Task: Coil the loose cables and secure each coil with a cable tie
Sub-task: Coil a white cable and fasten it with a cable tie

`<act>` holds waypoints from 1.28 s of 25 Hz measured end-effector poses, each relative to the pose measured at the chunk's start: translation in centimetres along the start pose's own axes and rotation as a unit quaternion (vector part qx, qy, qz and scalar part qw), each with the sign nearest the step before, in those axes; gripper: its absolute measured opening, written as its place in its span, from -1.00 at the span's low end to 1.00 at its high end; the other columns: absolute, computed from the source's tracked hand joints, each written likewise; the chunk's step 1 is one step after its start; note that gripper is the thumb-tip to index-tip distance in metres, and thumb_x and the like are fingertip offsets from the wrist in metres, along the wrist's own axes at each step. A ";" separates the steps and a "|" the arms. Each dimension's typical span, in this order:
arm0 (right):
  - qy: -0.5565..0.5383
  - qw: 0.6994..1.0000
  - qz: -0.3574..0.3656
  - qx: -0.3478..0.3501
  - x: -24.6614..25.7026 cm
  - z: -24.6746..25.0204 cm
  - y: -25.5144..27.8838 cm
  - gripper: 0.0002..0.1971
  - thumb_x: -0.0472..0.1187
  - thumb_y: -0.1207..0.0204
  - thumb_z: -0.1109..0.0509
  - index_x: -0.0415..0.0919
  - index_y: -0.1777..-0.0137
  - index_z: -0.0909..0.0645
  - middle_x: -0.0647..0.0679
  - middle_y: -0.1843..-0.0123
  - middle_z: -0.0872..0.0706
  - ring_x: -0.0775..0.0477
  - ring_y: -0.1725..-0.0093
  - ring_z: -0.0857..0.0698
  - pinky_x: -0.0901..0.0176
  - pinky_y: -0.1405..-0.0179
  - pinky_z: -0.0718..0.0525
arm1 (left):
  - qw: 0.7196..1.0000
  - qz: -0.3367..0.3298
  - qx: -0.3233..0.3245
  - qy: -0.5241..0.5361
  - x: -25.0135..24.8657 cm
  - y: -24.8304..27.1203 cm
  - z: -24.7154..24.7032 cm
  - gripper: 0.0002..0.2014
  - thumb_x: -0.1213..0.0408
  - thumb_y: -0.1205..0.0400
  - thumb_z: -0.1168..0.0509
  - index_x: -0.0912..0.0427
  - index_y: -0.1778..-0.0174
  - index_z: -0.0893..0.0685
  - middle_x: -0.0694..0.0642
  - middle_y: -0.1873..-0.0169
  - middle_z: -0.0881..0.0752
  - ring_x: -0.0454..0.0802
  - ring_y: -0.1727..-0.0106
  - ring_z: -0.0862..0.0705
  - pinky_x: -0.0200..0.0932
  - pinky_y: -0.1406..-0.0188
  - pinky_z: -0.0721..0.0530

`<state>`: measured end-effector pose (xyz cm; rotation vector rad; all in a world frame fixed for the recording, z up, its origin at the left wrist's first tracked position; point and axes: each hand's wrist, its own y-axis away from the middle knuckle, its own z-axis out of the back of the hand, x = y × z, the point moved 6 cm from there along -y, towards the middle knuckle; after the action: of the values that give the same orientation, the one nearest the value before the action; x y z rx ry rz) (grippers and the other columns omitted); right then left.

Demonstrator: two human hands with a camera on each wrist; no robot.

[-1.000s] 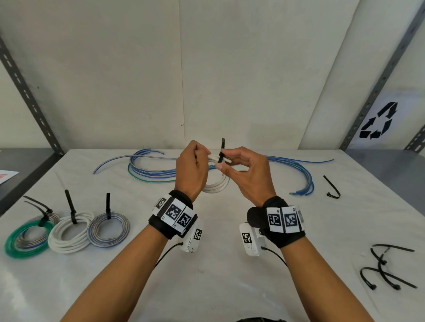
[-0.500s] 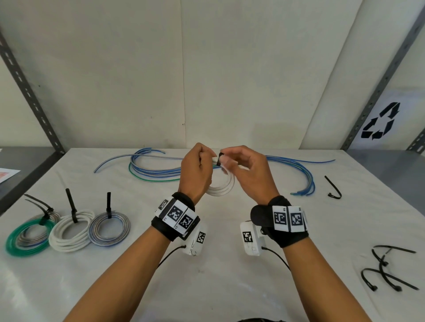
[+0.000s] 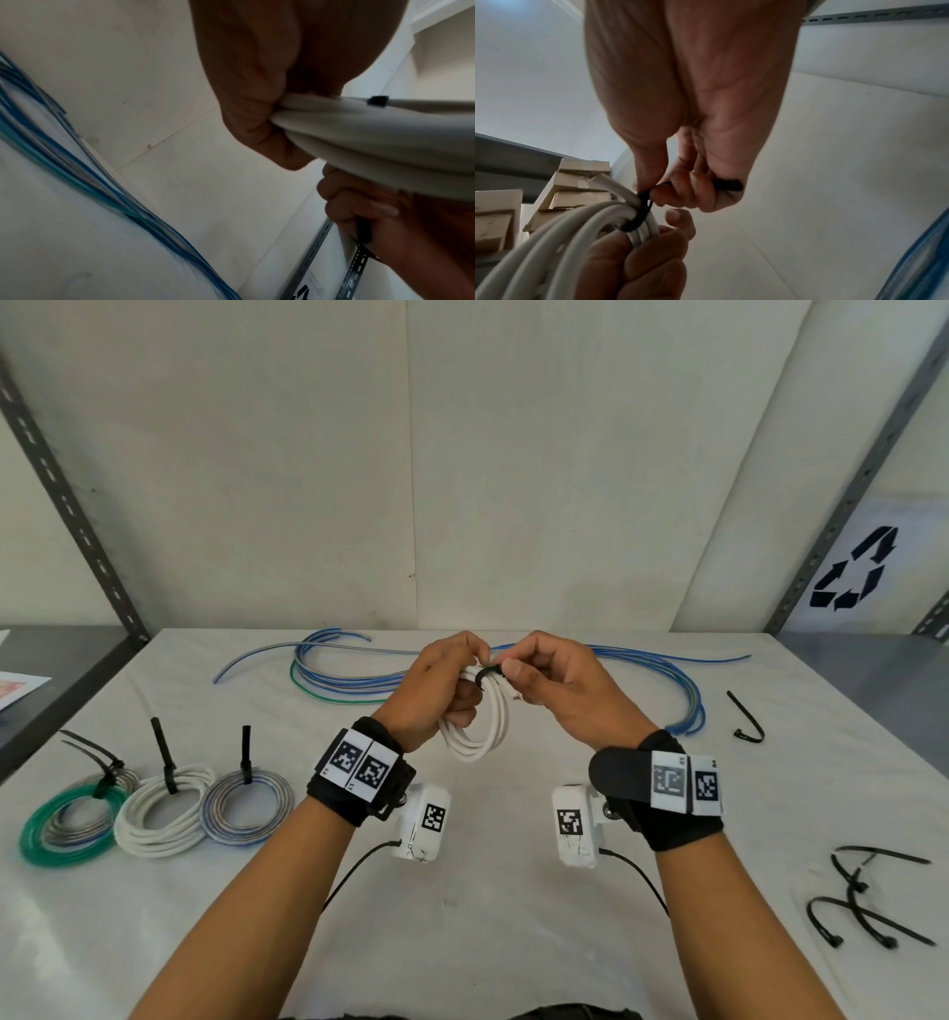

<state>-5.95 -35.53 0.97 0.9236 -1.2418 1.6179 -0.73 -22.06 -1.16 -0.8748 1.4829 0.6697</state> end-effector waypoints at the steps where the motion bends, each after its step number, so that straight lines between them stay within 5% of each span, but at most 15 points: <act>1: 0.000 1.000 -0.005 0.006 0.0 0.0 0.1 -0.94 -0.30 -0.67 -0.38 -0.22 -0.03 -0.68 0.02 0.22 -0.74 0.14 0.28 -0.59 0.30 0.21 -0.55 | 1.000 0.010 0.001 0.019 0.2 -0.1 0.1 -0.69 0.44 -0.76 0.08 0.15 0.22 -0.47 -0.07 0.58 -0.12 -0.15 0.59 -0.06 -0.28 0.56 -0.04; 5: 0.004 1.000 0.015 -0.001 0.2 -0.4 0.1 -0.92 -0.35 -0.66 -0.41 -0.19 -0.03 -0.71 -0.02 0.11 -0.80 0.15 0.13 -0.73 0.37 0.08 -0.63 | 1.000 0.007 -0.015 0.009 0.0 -0.2 0.3 -0.70 0.43 -0.75 0.05 0.21 0.16 -0.54 0.12 0.52 -0.24 -0.10 0.57 -0.13 -0.33 0.66 -0.20; 8: -0.058 0.998 -0.034 -0.005 0.0 -1.0 0.2 -0.90 -0.16 -0.62 -0.45 -0.02 0.12 -0.76 0.03 0.25 -0.71 0.13 0.30 -0.59 0.38 0.26 -0.53 | 0.999 -0.010 -0.036 -0.037 -0.5 -0.1 0.7 -0.73 0.39 -0.79 0.09 0.20 0.09 -0.50 0.31 0.41 -0.25 0.00 0.49 -0.05 -0.30 0.61 -0.13; 13: -0.037 0.996 -0.078 0.029 -0.6 -1.0 0.5 -0.88 -0.25 -0.56 -0.53 0.00 0.00 -0.73 0.10 0.19 -0.81 0.14 0.20 -0.69 0.27 0.21 -0.53 | 0.998 -0.023 -0.047 -0.025 -0.2 0.0 1.0 -0.76 0.43 -0.78 0.12 0.17 0.02 -0.44 0.05 0.51 -0.17 -0.11 0.61 -0.13 -0.32 0.62 -0.16; 17: -0.065 0.997 -0.044 0.020 -0.2 -1.4 0.5 -0.81 -0.44 -0.55 -0.48 -0.18 -0.08 -0.68 -0.02 0.13 -0.81 0.15 0.19 -0.74 0.38 0.20 -0.63 | 0.998 -0.006 -0.058 0.010 -0.1 0.2 0.9 -0.75 0.34 -0.82 0.08 0.11 0.08 -0.47 0.30 0.36 -0.36 -0.02 0.44 -0.24 -0.38 0.67 -0.21; 20: -0.087 0.995 -0.042 -0.012 -1.0 -2.6 0.0 -0.82 -0.46 -0.54 -0.49 -0.22 -0.05 -0.65 -0.14 0.15 -0.81 -0.12 0.15 -0.75 0.24 0.19 -0.69 | 0.995 -0.036 -0.091 0.000 -0.3 0.1 1.0 -0.76 0.29 -0.83 0.04 0.11 0.10 -0.46 0.22 0.47 -0.34 -0.02 0.56 -0.34 -0.30 0.64 -0.26; 24: -0.175 0.982 -0.072 -0.025 -1.9 -3.2 0.0 -0.70 -0.37 -0.49 -0.51 -0.39 -0.22 -0.67 -0.31 0.04 -0.84 -0.31 0.06 -0.80 0.00 0.05 -0.78 | 0.980 -0.113 -0.154 -0.055 -0.9 -0.1 1.8 -0.83 0.26 -0.76 -0.05 0.09 0.12 -0.47 0.00 0.61 -0.41 -0.07 0.59 -0.39 -0.23 0.58 -0.37; 29: -0.187 0.978 -0.070 0.054 -1.2 -1.9 0.6 -0.66 -0.30 -0.66 -0.35 -0.40 -0.38 -0.61 -0.41 -0.20 -0.78 -0.30 -0.19 -0.79 -0.12 -0.23 -0.76 | 0.962 -0.178 -0.158 -0.134 -2.2 0.2 1.6 -0.88 0.21 -0.64 -0.04 0.07 0.09 -0.48 0.05 0.48 -0.43 -0.05 0.47 -0.38 -0.16 0.48 -0.41; 32: -0.102 0.992 -0.058 0.036 -0.9 -1.0 0.6 -0.63 -0.10 -0.63 -0.40 -0.37 -0.30 -0.70 -0.41 -0.10 -0.77 -0.17 0.01 -0.74 0.04 0.01 -0.72 | 0.973 -0.161 -0.122 -0.115 -1.7 0.3 1.2 -0.85 0.30 -0.70 0.00 0.12 0.05 -0.48 0.14 0.48 -0.41 -0.05 0.53 -0.37 -0.21 0.59 -0.36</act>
<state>-6.27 -34.83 -0.31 1.2098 -1.2483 1.5148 -0.32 -20.71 0.33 -1.1547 1.0348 0.6920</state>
